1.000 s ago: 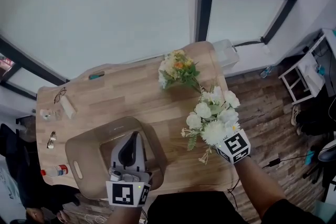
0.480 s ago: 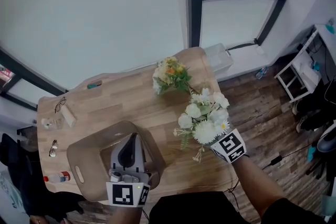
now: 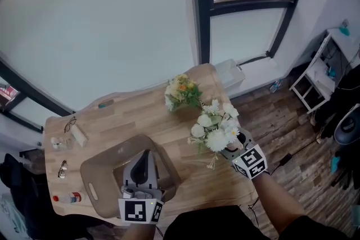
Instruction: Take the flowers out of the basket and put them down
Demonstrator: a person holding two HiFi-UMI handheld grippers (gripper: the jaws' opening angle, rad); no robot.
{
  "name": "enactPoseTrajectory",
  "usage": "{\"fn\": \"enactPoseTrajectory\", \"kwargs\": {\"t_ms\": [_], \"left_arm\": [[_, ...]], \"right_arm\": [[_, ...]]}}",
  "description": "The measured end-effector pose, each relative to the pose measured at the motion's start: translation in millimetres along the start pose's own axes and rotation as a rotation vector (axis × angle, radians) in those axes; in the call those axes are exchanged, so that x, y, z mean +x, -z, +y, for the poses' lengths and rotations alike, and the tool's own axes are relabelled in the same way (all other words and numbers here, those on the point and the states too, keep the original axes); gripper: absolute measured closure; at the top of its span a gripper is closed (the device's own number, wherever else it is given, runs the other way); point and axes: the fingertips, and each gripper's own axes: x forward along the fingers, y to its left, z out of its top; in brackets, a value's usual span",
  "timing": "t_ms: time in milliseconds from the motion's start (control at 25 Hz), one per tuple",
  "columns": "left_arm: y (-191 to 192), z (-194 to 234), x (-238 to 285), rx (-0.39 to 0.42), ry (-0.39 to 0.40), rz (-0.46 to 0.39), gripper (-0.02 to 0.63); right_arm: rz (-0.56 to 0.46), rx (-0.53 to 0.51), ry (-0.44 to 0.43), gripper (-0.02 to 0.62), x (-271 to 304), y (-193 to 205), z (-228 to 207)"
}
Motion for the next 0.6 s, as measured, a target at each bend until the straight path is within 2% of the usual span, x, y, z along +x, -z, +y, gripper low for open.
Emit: {"fn": "enactPoseTrajectory", "kwargs": {"t_ms": [280, 600], "left_arm": [[-1.1, 5.8, -22.7, -0.001, -0.004, 0.012, 0.604], [-13.9, 8.2, -41.5, -0.007, 0.004, -0.025, 0.604]], "right_arm": [[-0.012, 0.013, 0.055, 0.267, -24.9, -7.8, 5.3], [-0.027, 0.007, 0.116, 0.268, -57.6, -18.3, 12.2]]}}
